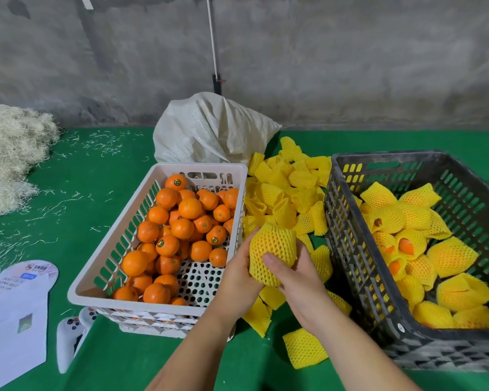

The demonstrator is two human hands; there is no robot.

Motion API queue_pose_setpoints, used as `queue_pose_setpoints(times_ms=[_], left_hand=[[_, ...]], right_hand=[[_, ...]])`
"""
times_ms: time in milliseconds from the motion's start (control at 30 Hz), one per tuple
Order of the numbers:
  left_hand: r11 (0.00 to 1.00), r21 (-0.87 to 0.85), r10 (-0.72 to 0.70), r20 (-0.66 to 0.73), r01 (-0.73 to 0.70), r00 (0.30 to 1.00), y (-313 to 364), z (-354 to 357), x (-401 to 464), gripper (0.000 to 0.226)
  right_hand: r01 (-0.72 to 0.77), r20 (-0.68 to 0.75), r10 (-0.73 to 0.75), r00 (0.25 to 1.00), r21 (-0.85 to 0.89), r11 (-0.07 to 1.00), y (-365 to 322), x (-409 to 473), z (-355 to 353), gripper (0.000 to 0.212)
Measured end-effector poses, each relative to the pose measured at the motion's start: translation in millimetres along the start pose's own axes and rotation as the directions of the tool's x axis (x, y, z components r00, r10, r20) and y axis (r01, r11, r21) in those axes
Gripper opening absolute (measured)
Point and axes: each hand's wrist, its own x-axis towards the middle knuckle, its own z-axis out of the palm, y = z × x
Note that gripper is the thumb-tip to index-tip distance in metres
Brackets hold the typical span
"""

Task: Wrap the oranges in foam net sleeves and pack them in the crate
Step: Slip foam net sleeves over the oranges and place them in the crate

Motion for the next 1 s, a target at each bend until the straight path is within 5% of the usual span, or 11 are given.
queue_pose_setpoints(times_ms=[167,333,533,633,733,800,867,933,1000], left_hand=[[1.000,-0.029,0.007,0.000,-0.007,1.000,-3,-2,-3,0.050],[0.994,-0.102,-0.038,-0.067,0.031,0.997,-6,-4,-7,0.056],[0.983,-0.178,-0.049,-0.034,0.042,0.998,1,-5,-3,0.059],[0.985,-0.169,-0.032,-0.032,0.026,0.999,2,-4,-2,0.057],[0.974,-0.221,-0.062,-0.051,0.050,0.997,2,-3,1,0.066],[0.976,-0.214,-0.060,-0.081,0.042,0.995,1,-2,3,0.074],[0.985,-0.172,-0.033,-0.128,0.010,0.991,1,2,1,0.075],[0.994,-0.107,0.010,-0.196,-0.032,0.981,0,7,-3,0.070],[0.997,-0.058,0.030,-0.274,-0.048,0.961,-2,7,-8,0.058]], right_hand=[[0.003,-0.128,0.027,0.991,0.228,0.974,-3,0,-5,0.096],[0.065,-0.241,0.023,0.970,0.351,0.934,-27,26,-39,0.121],[0.158,-0.537,-0.052,0.842,0.152,0.976,-113,82,-113,0.119],[0.040,-0.546,0.050,0.836,0.152,0.988,-130,97,-130,0.135],[-0.122,-0.533,0.026,0.846,-0.146,0.982,-117,98,-120,0.127],[0.006,-0.432,-0.235,0.871,-0.469,0.883,-100,93,-106,0.111],[0.082,-0.223,-0.423,0.878,-0.801,0.594,-81,91,-99,0.092],[0.053,-0.049,-0.295,0.954,-0.942,0.330,-61,92,-93,0.076],[0.022,0.033,0.055,0.998,-0.983,0.183,-41,95,-87,0.076]])
